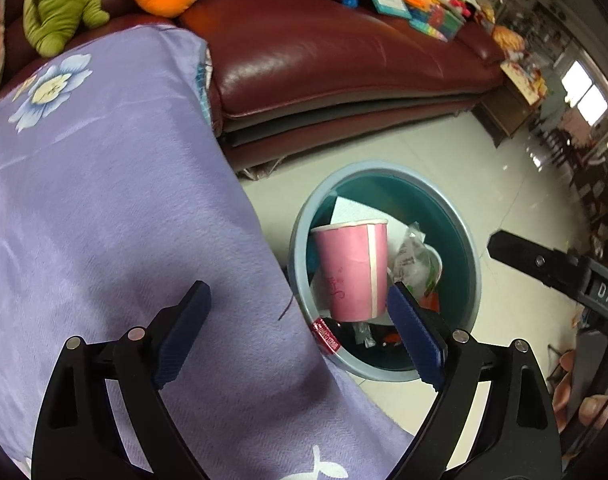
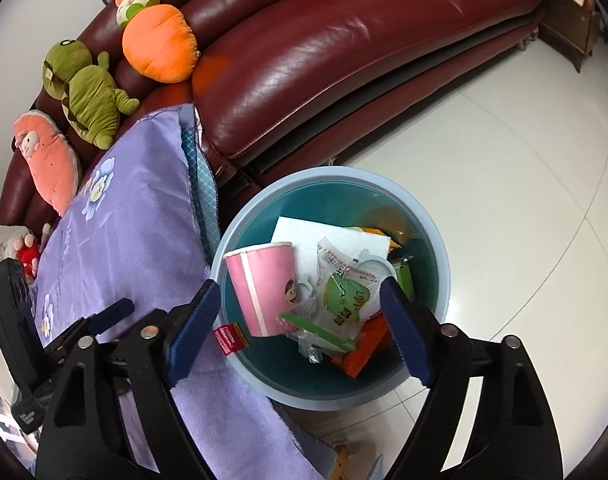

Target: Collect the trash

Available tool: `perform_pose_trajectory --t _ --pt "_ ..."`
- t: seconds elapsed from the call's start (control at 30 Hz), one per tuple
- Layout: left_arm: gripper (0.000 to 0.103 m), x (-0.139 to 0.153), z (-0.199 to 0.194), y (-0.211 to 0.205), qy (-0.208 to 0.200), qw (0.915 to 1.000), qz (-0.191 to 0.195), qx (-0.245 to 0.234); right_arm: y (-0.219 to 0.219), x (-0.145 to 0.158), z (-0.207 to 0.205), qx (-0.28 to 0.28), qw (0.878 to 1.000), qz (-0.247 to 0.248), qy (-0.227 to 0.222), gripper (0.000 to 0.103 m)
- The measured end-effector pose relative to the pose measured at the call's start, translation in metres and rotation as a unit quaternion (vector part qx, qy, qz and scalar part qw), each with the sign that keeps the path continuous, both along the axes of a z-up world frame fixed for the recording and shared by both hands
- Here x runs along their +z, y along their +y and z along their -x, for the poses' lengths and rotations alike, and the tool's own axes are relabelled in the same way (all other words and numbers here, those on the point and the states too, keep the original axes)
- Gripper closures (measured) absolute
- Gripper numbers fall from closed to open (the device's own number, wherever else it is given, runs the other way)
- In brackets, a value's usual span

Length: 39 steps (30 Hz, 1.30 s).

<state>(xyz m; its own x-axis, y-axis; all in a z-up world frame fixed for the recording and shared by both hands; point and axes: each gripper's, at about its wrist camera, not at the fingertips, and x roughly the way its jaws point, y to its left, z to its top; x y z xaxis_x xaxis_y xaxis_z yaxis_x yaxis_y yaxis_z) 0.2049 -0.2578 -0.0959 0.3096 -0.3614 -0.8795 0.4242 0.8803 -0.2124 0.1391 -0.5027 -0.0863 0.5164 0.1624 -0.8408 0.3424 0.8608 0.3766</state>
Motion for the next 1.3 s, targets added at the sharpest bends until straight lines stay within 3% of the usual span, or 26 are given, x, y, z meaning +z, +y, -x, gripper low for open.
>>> perform_pose_trajectory --t 0.43,0.6,0.7,1.3 --pt "0.013 0.022 0.026 0.017 -0.034 0.999 -0.028 -0.002 0.02 0.017 0.034 0.021 1.0 0.017 0.001 0.007" --pt "0.012 0.039 0.041 0.025 -0.047 0.9985 -0.028 0.003 0.036 0.032 0.051 0.037 0.998 0.041 -0.003 0.007" --pt "0.004 0.049 0.05 0.032 -0.051 0.9981 -0.033 0.007 0.045 0.042 0.064 0.041 0.998 0.054 -0.008 0.007" --pt "0.004 0.081 0.092 0.09 -0.063 0.9971 -0.007 0.042 0.092 0.08 0.129 0.054 0.992 0.11 -0.034 0.007"
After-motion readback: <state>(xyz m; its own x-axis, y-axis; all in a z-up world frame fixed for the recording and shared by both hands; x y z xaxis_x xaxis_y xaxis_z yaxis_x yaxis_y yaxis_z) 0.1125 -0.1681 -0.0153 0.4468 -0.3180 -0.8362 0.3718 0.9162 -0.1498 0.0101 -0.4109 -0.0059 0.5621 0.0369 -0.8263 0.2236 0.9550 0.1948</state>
